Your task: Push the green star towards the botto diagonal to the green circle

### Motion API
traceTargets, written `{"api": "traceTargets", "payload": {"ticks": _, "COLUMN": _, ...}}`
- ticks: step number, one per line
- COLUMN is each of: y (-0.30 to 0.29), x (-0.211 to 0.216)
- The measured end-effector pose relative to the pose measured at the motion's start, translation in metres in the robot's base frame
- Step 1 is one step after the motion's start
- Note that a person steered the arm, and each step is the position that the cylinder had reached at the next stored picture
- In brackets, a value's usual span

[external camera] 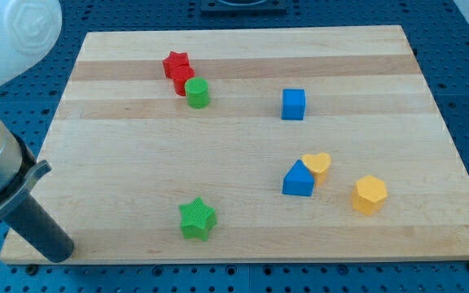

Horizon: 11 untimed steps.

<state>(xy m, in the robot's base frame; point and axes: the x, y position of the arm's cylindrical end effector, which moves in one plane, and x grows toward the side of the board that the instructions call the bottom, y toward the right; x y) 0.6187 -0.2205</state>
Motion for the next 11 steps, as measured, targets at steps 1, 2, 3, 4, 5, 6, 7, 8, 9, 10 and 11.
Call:
{"api": "traceTargets", "payload": {"ticks": 1, "y": 0.018, "x": 0.000}}
{"api": "traceTargets", "payload": {"ticks": 2, "y": 0.050, "x": -0.001}}
{"api": "traceTargets", "payload": {"ticks": 3, "y": 0.091, "x": -0.001}}
{"api": "traceTargets", "payload": {"ticks": 4, "y": 0.142, "x": -0.001}}
{"api": "traceTargets", "payload": {"ticks": 5, "y": 0.176, "x": -0.006}}
{"api": "traceTargets", "payload": {"ticks": 6, "y": 0.180, "x": -0.039}}
{"api": "traceTargets", "payload": {"ticks": 7, "y": 0.162, "x": -0.070}}
{"api": "traceTargets", "payload": {"ticks": 8, "y": 0.142, "x": -0.090}}
{"api": "traceTargets", "payload": {"ticks": 9, "y": 0.124, "x": -0.105}}
{"api": "traceTargets", "payload": {"ticks": 10, "y": 0.110, "x": -0.110}}
{"api": "traceTargets", "payload": {"ticks": 11, "y": 0.099, "x": -0.110}}
